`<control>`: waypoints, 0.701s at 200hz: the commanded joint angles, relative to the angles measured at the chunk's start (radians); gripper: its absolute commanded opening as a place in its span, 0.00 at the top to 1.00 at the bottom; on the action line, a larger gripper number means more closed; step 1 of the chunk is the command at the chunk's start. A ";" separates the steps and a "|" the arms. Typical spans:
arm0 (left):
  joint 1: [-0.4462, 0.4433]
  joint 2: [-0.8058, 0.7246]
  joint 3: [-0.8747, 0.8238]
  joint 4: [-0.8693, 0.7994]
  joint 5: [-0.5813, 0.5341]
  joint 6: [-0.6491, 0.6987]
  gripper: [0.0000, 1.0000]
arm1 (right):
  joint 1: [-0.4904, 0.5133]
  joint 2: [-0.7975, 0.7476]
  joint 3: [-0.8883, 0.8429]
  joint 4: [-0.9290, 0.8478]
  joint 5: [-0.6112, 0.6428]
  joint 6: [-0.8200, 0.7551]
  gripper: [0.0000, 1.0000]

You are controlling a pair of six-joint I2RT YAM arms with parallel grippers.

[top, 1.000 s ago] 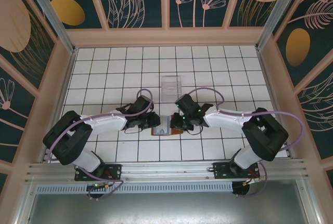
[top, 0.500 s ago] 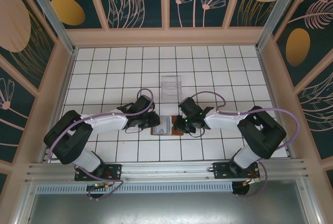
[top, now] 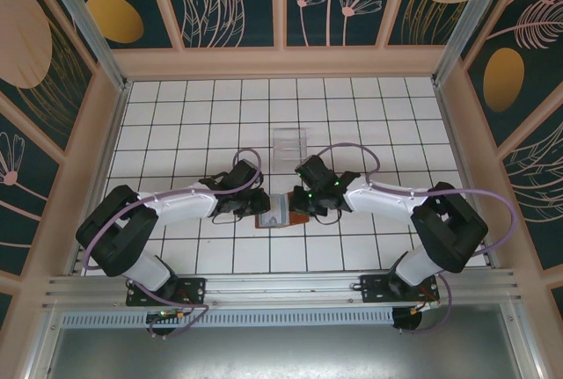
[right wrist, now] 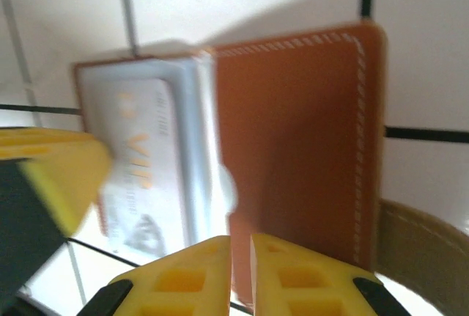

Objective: Take the credit cards out of the card holder

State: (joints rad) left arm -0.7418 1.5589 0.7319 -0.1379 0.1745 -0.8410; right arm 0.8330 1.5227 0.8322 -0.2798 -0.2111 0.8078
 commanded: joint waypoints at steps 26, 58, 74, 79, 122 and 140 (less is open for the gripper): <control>0.005 0.045 -0.015 -0.076 -0.038 0.027 0.80 | 0.001 0.011 0.071 0.029 -0.054 -0.029 0.84; 0.005 0.060 -0.011 -0.074 -0.038 0.031 0.80 | -0.007 0.066 0.070 0.083 -0.094 -0.035 0.84; 0.004 0.070 -0.009 -0.074 -0.039 0.034 0.81 | -0.017 0.100 0.067 0.114 -0.122 -0.045 0.84; 0.004 0.074 -0.009 -0.076 -0.038 0.036 0.81 | -0.022 0.111 0.063 0.124 -0.133 -0.048 0.84; 0.004 0.067 -0.015 -0.086 -0.044 0.038 0.81 | -0.030 0.157 0.034 0.181 -0.178 -0.045 0.82; 0.005 0.067 -0.018 -0.086 -0.043 0.035 0.81 | -0.032 0.160 0.020 0.190 -0.174 -0.037 0.82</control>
State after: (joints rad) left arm -0.7418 1.5829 0.7486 -0.1318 0.1745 -0.8230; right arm 0.8047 1.6714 0.8734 -0.1329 -0.3614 0.7822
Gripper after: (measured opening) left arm 0.193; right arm 0.178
